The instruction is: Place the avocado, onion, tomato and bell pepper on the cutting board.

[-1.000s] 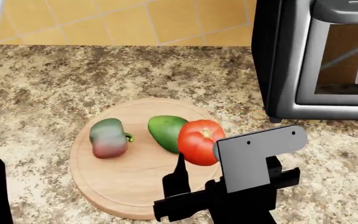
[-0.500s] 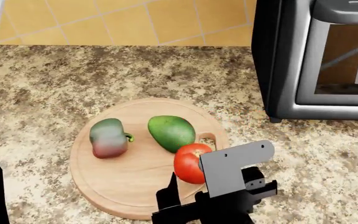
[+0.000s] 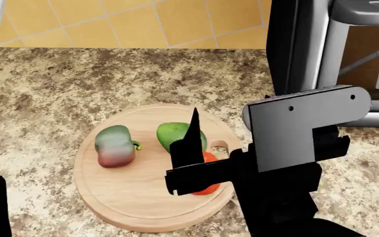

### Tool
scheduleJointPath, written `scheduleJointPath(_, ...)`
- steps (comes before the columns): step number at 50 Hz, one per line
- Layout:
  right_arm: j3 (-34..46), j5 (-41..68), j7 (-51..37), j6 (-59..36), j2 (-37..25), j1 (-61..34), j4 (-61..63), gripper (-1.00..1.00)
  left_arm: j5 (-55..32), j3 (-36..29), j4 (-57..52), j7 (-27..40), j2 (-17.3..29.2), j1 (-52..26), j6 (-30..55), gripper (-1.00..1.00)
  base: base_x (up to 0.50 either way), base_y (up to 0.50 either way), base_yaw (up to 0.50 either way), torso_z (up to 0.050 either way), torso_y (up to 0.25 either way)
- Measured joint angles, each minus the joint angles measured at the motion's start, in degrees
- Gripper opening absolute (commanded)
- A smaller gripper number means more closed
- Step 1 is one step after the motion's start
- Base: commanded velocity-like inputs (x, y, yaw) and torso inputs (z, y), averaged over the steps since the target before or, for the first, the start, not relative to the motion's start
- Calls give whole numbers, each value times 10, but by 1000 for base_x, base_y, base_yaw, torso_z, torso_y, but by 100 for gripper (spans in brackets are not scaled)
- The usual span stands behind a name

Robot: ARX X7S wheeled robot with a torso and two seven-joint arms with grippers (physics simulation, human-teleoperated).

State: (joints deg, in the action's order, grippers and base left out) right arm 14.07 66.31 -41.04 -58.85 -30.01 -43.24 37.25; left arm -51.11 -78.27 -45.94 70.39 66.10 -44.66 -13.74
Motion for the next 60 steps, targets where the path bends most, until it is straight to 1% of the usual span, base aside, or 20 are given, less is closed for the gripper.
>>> scheduleJointPath(6, -61, 111, -101, -24, -38, -42, 62, 100, -22, 3, -7, -22, -17, -33, 38, -100, 0, 0, 0, 0, 0)
scheduleJointPath(11, -99, 154, -146, -33, -60, -47, 96, 100, -57, 9, 5, -66, -54, -91, 87, -100, 0, 0, 0, 0, 0)
scheduleJointPath(16, -123, 162, -163, -36, -71, -37, 116, 100, -91, 12, 38, -127, -104, -145, 129, -100, 0, 0, 0, 0, 0)
scheduleJointPath(22, -139, 151, -169, -35, -75, -20, 132, 100, -147, 10, 94, -228, -159, -197, 166, -100, 0, 0, 0, 0, 0)
scheduleJointPath(26, -146, 144, -172, -33, -76, -9, 141, 100, -167, 5, 131, -281, -191, -217, 184, -100, 0, 0, 0, 0, 0)
scheduleJointPath(31, -152, 139, -177, -30, -76, 5, 150, 100, -172, -2, 172, -324, -227, -230, 197, -100, 0, 0, 0, 0, 0)
scheduleJointPath(38, -161, 147, -189, -25, -80, 20, 162, 100, -165, -11, 243, -360, -270, -235, 204, -100, 0, 0, 0, 0, 0)
scheduleJointPath(46, -172, 166, -203, -18, -89, 34, 172, 100, -154, -15, 339, -383, -311, -225, 200, -100, 0, 0, 0, 0, 0)
scheduleJointPath(52, -180, 182, -213, -12, -98, 42, 178, 100, -148, -17, 388, -390, -330, -214, 195, -100, 0, 0, 0, 0, 2)
scheduleJointPath(60, -185, 200, -224, -7, -106, 47, 183, 100, -144, -21, 414, -390, -338, -196, 189, -100, 0, 0, 0, 0, 0)
